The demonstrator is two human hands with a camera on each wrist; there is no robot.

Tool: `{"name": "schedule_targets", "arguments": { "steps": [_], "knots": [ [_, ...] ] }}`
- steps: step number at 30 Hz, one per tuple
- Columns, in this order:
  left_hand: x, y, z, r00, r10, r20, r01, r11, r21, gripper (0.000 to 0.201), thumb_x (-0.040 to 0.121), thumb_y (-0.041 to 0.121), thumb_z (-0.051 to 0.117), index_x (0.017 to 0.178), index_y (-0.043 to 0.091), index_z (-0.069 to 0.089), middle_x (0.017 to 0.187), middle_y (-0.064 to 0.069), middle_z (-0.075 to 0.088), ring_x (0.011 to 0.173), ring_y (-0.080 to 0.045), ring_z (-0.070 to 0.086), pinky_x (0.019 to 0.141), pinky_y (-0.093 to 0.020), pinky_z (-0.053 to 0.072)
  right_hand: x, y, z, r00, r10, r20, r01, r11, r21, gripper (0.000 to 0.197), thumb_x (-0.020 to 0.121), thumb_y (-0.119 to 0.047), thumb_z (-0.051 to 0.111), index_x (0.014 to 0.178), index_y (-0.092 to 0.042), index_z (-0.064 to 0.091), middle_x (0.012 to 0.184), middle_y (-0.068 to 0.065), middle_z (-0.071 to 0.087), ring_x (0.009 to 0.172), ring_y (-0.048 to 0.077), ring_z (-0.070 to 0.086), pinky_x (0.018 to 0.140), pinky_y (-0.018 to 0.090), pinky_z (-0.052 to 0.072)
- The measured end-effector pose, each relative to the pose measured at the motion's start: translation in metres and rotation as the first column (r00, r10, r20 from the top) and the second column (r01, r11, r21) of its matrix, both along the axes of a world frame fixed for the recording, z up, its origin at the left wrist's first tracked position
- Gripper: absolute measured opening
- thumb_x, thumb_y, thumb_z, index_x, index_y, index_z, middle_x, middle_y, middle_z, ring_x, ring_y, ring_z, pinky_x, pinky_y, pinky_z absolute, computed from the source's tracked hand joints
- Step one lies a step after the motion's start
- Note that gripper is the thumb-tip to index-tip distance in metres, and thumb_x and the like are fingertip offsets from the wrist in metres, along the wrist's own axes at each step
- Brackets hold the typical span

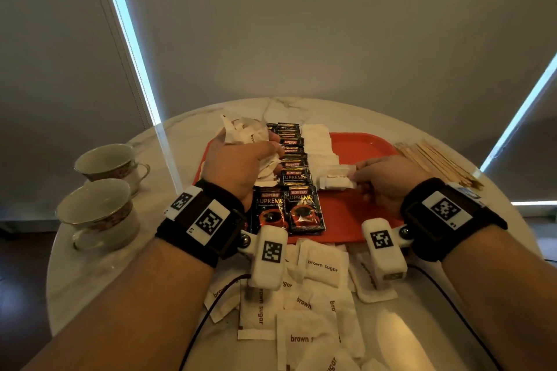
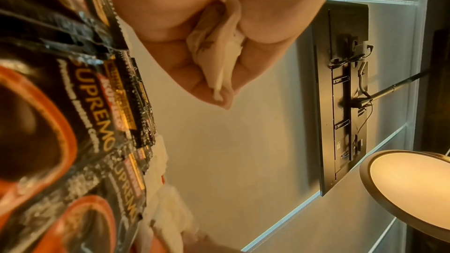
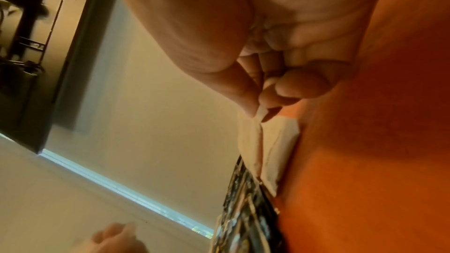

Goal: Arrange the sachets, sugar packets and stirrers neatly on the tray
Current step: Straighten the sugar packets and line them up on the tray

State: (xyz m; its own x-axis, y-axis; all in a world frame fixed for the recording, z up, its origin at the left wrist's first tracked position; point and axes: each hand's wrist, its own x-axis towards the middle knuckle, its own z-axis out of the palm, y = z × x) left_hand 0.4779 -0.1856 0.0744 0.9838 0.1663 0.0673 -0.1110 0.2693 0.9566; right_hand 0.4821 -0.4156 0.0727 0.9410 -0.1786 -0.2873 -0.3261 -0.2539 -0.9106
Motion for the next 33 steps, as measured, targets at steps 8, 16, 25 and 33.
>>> {"name": "schedule_targets", "arguments": {
  "steps": [8, 16, 25, 33],
  "knots": [
    [0.0, 0.0, -0.001, 1.0, 0.014, -0.018, -0.014, 1.0, -0.006, 0.033, 0.084, -0.008, 0.073, 0.115, -0.012, 0.065, 0.087, -0.021, 0.071, 0.065, -0.025, 0.069, 0.053, -0.029, 0.055, -0.001, -0.002, 0.001, 0.996, 0.031, -0.08, -0.037, 0.996, -0.076, 0.007, 0.093, 0.001, 0.066, 0.098, -0.003, 0.069, 0.077, 0.012, 0.066, 0.057, 0.015, 0.057, 0.053, 0.026, 0.048],
    [0.001, 0.001, -0.002, 1.0, 0.004, -0.025, -0.004, 1.0, 0.031, 0.033, 0.085, -0.008, 0.072, 0.117, -0.012, 0.064, 0.088, -0.02, 0.07, 0.061, -0.021, 0.069, 0.051, -0.026, 0.054, 0.005, 0.0, 0.0, 0.992, 0.052, -0.116, -0.057, 0.998, -0.041, 0.02, 0.093, -0.004, 0.068, 0.111, 0.006, 0.068, 0.077, 0.013, 0.063, 0.066, 0.023, 0.06, 0.087, 0.042, 0.056],
    [0.004, 0.001, -0.003, 0.998, -0.039, -0.057, 0.038, 0.999, -0.006, 0.006, 0.09, -0.005, 0.068, 0.093, -0.001, 0.07, 0.073, -0.013, 0.07, 0.059, -0.02, 0.067, 0.051, -0.027, 0.056, 0.004, 0.009, 0.001, 0.998, -0.01, 0.058, 0.004, 0.994, 0.11, 0.009, 0.094, -0.003, 0.066, 0.102, -0.001, 0.061, 0.075, 0.014, 0.059, 0.056, 0.019, 0.057, 0.056, 0.032, 0.052],
    [-0.001, -0.005, 0.002, 0.974, -0.188, -0.129, 0.154, 0.961, -0.231, 0.031, 0.095, -0.008, 0.048, 0.079, 0.004, 0.071, 0.072, -0.013, 0.074, 0.071, -0.027, 0.07, 0.071, -0.04, 0.057, 0.002, 0.026, 0.008, 0.992, 0.125, -0.035, -0.118, 0.982, 0.147, 0.018, 0.098, -0.008, 0.062, 0.109, 0.005, 0.066, 0.091, 0.017, 0.068, 0.074, 0.024, 0.066, 0.068, 0.031, 0.057]
  ]
}}
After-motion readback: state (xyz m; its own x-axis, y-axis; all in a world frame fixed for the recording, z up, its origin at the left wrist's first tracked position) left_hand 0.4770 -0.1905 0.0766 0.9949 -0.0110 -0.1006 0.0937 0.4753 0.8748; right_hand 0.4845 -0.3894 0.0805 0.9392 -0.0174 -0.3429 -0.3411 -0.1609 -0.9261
